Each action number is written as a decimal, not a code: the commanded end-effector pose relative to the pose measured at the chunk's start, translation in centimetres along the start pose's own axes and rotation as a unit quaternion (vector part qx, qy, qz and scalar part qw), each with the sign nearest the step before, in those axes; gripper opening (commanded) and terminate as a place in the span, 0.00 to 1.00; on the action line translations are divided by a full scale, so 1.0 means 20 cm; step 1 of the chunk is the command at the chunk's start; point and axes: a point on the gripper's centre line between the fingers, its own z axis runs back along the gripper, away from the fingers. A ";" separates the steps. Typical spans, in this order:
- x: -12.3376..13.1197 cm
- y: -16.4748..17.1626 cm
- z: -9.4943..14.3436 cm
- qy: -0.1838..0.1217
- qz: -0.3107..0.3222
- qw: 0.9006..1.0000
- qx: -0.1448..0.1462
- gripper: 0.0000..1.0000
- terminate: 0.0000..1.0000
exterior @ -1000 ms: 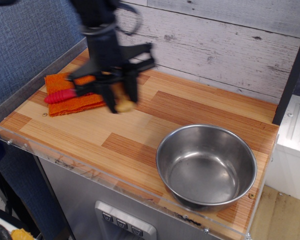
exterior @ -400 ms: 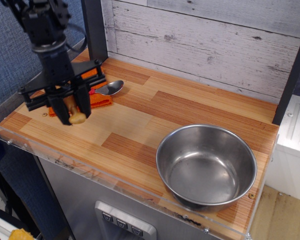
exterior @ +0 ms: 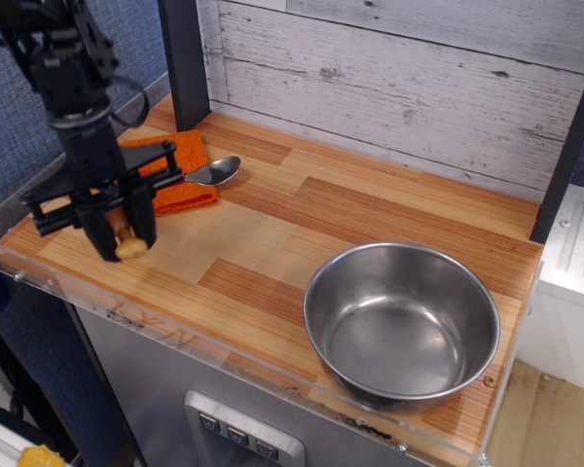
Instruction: Place the chicken leg on the far edge of the table
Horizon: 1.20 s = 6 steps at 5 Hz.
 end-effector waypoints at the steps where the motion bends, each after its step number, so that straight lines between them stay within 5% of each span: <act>1: 0.05 0.04 -0.08 -0.023 0.016 1.000 0.006 0.00 0.00; 3: 0.05 0.05 -0.13 -0.026 0.063 0.998 0.012 0.00 0.00; 4: 0.04 0.06 -0.12 -0.024 0.071 0.997 0.027 1.00 0.00; 6: 0.04 0.06 -0.10 -0.027 0.075 0.997 0.024 1.00 0.00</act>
